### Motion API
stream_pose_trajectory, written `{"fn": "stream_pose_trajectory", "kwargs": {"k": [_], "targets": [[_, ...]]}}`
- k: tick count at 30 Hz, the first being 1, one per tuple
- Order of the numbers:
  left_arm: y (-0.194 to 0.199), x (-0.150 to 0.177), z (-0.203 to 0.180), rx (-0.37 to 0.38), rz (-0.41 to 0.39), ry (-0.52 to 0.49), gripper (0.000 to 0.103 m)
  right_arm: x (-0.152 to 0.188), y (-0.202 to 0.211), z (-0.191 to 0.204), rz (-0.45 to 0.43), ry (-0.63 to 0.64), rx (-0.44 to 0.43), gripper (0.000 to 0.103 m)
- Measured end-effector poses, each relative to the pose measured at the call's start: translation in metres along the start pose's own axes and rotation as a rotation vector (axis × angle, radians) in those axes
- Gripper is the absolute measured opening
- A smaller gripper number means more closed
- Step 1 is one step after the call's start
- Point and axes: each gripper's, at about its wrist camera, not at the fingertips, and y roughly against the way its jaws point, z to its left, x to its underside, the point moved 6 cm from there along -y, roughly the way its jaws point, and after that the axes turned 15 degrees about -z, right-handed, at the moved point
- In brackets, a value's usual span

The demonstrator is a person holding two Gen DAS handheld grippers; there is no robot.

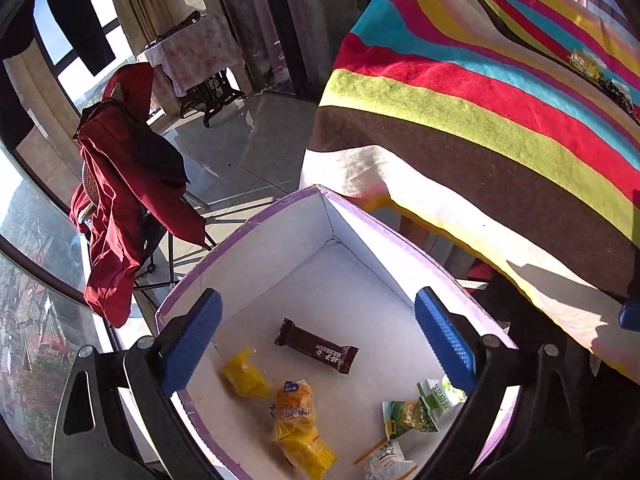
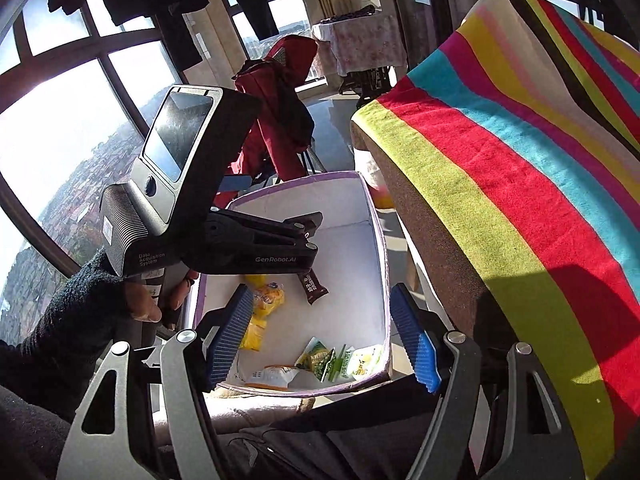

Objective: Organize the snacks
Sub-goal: 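Grasp a brown chocolate bar with the right tool while the left tool grasps a yellow bread bag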

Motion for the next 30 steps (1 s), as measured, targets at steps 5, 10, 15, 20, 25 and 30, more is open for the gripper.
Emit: {"fn": "stream_pose_trajectory", "kwargs": {"k": [5,10,15,20,25,30], "targets": [[0.003,-0.025,-0.008,-0.102,-0.039,-0.091,0.099,-0.015,0.028,-0.025,-0.082,-0.013,0.036,0.078],[0.01,-0.078,-0.024,-0.134,-0.158,-0.072,0.101,-0.037,0.073,-0.083,-0.202,-0.065,0.148,0.088],[-0.001,-0.141,-0.102,0.115,-0.183,-0.042,0.101,-0.041,0.119,-0.183,-0.24,-0.201,0.395,0.088],[-0.016,-0.198,-0.223,0.463,-0.181,-0.068,0.101,-0.022,0.168,-0.283,-0.22,-0.363,0.621,0.088],[-0.056,-0.239,-0.317,0.524,-0.188,-0.109,0.101,-0.008,0.197,-0.356,-0.177,-0.423,0.753,0.088],[-0.09,-0.265,-0.369,0.624,-0.089,0.019,0.1,-0.011,0.204,-0.4,-0.162,-0.444,0.801,0.088]]}}
